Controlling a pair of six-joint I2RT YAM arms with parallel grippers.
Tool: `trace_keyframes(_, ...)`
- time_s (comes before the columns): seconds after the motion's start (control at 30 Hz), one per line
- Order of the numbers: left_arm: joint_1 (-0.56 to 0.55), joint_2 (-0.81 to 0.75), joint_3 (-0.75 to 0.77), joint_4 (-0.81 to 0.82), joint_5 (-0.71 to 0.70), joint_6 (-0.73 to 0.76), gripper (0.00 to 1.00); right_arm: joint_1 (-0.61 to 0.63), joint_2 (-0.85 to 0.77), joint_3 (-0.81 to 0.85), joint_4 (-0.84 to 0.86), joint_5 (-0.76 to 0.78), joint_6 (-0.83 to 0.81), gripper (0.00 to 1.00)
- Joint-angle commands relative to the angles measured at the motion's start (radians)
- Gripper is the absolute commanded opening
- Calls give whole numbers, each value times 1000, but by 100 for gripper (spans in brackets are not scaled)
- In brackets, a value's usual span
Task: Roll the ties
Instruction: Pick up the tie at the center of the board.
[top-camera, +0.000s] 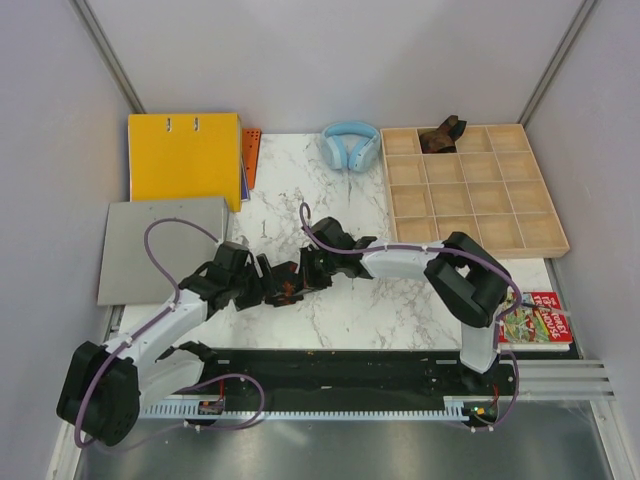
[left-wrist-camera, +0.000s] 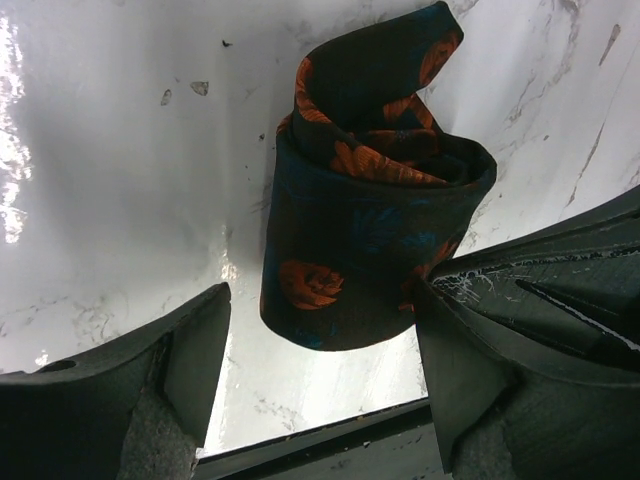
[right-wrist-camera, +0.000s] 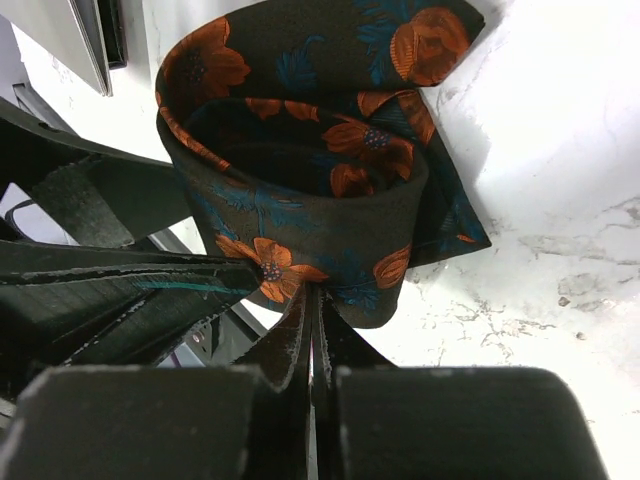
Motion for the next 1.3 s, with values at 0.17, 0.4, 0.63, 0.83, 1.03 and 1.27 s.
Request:
trace_keyframes(0.17, 24, 38, -76, 238, 76, 47, 79, -33, 25, 7, 7, 18, -35, 0)
trace_keyframes(0.4, 45, 129, -116, 399, 148, 50, 78, -67, 42, 19, 1, -14, -49, 0)
trace_keyframes(0.63, 45, 158, -151, 488, 179, 13, 74, -68, 74, 43, -2, -27, -55, 0)
trace_keyframes(0.83, 45, 202, -147, 519, 159, 7, 63, -73, 105, 56, -2, -33, -58, 0)
trace_keyframes(1.03, 47, 245, -122, 548, 165, 22, 47, -82, 105, 48, -2, -39, -64, 0)
trace_keyframes(1.27, 45, 244, -128, 568, 192, 31, 33, -94, 80, 43, -2, -54, -64, 0)
